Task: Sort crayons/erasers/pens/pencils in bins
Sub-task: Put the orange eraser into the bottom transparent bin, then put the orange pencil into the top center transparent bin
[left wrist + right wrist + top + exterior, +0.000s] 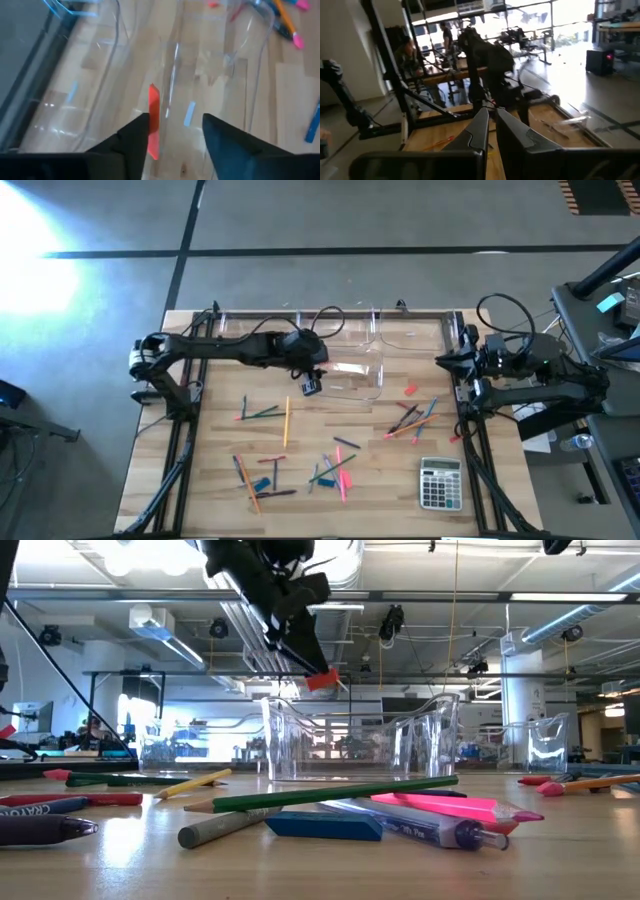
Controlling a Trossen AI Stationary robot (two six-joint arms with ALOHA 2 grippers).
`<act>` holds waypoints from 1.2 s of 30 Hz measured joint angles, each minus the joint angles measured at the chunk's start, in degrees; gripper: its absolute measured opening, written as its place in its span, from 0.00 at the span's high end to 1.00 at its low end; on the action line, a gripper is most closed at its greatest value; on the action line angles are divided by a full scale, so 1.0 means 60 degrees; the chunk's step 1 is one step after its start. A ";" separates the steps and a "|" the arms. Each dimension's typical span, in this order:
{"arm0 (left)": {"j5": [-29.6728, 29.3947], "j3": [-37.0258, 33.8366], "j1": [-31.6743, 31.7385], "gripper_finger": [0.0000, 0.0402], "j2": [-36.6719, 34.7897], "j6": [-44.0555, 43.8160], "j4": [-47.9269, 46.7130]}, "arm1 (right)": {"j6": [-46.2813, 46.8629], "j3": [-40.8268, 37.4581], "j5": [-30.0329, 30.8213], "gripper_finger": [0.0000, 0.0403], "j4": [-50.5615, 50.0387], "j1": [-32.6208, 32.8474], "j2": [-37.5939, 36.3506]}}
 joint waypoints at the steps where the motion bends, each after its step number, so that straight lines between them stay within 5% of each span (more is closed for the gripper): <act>1: -0.0004 0.0000 0.0000 0.54 -0.0131 -0.0003 0.0024 | 0.0010 0.0000 0.0065 0.93 -0.0060 0.0000 -0.0004; 20: 0.0139 -0.0205 -0.0004 0.50 -0.0997 -0.0309 0.0204 | -0.1322 0.0000 0.0406 0.93 -0.0162 0.0000 0.1488; 29: 0.0142 -0.0262 0.0000 0.34 -0.0615 -0.0327 0.0201 | -0.1769 0.0000 0.0803 0.93 0.0186 0.0000 0.2064; 36: 0.0122 -0.0669 -0.0197 0.35 -0.2534 -0.0321 0.0283 | -0.1836 -0.0007 0.0720 0.93 0.0050 0.0007 0.2098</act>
